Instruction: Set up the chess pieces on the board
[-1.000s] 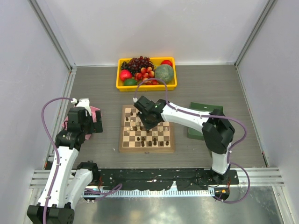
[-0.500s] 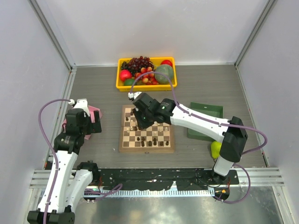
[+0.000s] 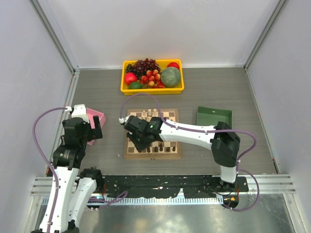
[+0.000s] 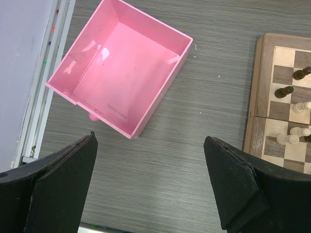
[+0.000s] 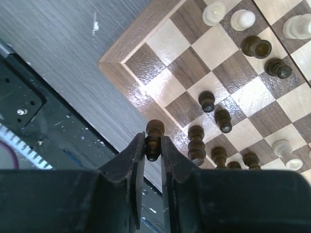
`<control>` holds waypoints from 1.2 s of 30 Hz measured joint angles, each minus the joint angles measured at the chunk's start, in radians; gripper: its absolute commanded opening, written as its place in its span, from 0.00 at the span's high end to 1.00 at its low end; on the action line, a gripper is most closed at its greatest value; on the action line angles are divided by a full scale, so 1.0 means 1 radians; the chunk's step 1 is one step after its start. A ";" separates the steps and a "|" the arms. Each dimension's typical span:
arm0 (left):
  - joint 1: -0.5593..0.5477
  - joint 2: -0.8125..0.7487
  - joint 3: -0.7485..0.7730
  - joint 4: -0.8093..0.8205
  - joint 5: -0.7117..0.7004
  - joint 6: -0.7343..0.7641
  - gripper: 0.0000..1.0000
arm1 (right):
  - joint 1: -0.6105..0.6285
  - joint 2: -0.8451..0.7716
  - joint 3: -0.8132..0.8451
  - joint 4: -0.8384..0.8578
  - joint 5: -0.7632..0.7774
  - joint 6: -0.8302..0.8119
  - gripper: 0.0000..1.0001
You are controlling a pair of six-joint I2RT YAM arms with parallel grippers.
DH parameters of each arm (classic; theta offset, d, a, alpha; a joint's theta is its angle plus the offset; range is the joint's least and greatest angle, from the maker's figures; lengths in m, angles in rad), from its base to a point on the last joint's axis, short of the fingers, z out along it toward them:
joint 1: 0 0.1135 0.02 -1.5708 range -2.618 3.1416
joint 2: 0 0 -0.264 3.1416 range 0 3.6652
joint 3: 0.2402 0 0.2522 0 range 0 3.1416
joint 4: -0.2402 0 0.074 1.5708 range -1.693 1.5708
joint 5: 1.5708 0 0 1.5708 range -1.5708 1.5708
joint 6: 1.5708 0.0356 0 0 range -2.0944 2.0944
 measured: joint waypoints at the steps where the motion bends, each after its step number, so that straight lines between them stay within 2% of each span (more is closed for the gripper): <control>1: 0.000 0.003 0.000 0.000 0.000 0.000 0.01 | 0.001 0.008 0.000 0.000 0.005 -0.001 0.85; 14: 0.000 0.019 0.000 0.000 0.000 0.000 0.01 | -0.001 0.076 0.000 -0.002 0.067 -0.011 0.84; 36: 0.000 0.031 0.000 0.000 0.000 0.000 0.01 | -0.001 0.082 -0.025 0.024 0.095 -0.006 0.81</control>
